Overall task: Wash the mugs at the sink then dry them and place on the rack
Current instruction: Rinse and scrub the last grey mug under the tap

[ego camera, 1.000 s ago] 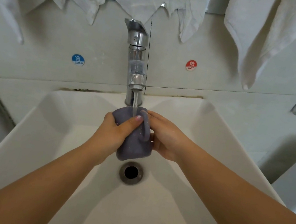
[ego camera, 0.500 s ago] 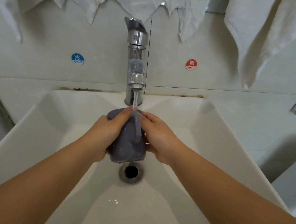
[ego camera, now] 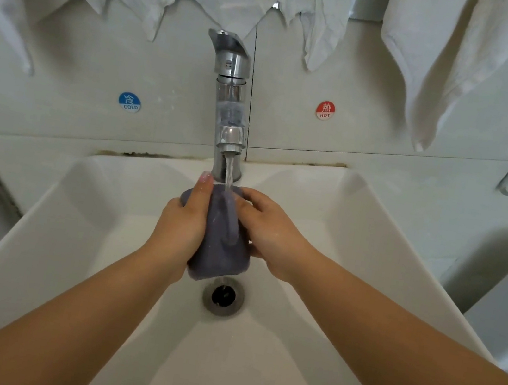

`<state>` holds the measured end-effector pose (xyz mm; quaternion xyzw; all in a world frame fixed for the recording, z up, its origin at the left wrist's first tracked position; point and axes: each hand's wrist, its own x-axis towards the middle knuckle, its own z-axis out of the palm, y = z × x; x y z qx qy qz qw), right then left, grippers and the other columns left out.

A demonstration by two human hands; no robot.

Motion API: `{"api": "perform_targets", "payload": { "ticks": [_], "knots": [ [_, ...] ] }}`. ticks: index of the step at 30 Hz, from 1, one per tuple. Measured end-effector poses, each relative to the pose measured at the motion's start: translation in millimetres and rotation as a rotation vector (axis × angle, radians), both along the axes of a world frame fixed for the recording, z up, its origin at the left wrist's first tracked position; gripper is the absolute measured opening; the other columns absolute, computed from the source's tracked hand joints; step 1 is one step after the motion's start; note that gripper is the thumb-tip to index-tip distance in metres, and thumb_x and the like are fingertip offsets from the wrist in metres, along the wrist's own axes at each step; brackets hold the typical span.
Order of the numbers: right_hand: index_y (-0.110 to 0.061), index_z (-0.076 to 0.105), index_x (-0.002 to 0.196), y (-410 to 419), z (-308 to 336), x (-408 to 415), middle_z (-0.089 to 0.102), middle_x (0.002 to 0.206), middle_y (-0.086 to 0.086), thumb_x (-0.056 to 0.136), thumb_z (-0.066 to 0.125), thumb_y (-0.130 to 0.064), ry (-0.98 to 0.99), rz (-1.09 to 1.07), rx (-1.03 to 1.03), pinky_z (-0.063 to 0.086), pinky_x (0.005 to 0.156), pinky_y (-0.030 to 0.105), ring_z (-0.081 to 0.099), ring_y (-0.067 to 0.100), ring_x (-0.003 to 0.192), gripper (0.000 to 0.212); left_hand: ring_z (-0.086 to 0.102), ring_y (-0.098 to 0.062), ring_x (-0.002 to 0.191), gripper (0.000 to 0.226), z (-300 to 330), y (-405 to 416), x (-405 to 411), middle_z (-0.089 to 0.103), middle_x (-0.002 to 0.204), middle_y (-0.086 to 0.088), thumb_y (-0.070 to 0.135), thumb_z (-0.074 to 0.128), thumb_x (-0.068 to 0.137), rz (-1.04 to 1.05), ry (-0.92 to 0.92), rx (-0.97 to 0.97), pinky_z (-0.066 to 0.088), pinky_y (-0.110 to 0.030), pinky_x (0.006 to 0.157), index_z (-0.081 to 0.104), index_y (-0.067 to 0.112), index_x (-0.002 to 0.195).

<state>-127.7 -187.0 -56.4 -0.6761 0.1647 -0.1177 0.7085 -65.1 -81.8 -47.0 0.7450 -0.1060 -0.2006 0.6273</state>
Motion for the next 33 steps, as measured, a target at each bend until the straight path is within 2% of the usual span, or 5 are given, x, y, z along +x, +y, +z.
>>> {"api": "perform_targets", "payload": {
  "ticks": [9,13,20,26,33],
  "knots": [
    [-0.024,0.065,0.115,-17.8,0.7,-3.6,0.072,0.107,0.001,0.095,0.054,-0.037,0.047,0.003,0.085,0.052,0.095,0.043,0.066,0.021,0.104,0.026,0.068,-0.018,0.1,0.088,-13.4,-1.7,7.3,0.068,0.116,-0.004,0.061,0.08,0.059,-0.24,0.016,-0.071,0.057,-0.04,0.086,0.051,0.018,0.13],
    [-0.029,0.064,0.111,-12.7,0.3,-4.8,0.072,0.104,-0.004,0.096,0.053,-0.039,0.05,-0.003,0.047,0.055,0.09,0.041,0.067,0.018,0.101,0.022,0.068,-0.013,0.077,0.035,-7.5,-11.7,-5.1,0.071,0.088,-0.002,0.055,0.053,0.09,-0.047,-0.016,-0.103,0.05,-0.024,0.059,0.061,0.022,0.101],
    [-0.031,0.061,0.096,-2.6,3.8,-5.4,0.07,0.098,-0.003,0.098,0.048,-0.034,0.006,-0.034,-0.111,0.055,0.079,0.026,0.065,0.013,0.09,0.013,0.066,-0.023,0.085,0.054,-2.1,-9.5,-2.6,0.071,0.092,-0.005,0.068,0.055,0.082,0.043,0.263,-0.113,0.052,-0.034,0.072,0.065,0.02,0.103],
    [-0.033,0.063,0.097,-8.5,3.0,-6.8,0.07,0.101,-0.002,0.098,0.045,-0.043,0.052,-0.059,-0.006,0.056,0.081,0.032,0.065,0.017,0.097,0.02,0.067,-0.022,0.097,0.046,-0.6,1.0,-0.9,0.071,0.104,-0.005,0.054,0.051,0.091,-0.2,0.09,-0.042,0.056,-0.042,0.087,0.059,0.018,0.119],
    [-0.008,0.064,0.112,-19.3,8.0,-6.4,0.071,0.108,0.011,0.095,0.053,-0.035,0.096,-0.092,0.199,0.053,0.092,0.044,0.065,0.031,0.103,0.033,0.065,-0.021,0.108,0.038,0.9,7.3,2.8,0.069,0.118,-0.002,0.043,0.044,0.099,-0.237,0.273,-0.191,0.055,-0.039,0.084,0.058,0.021,0.126]
  ]
}}
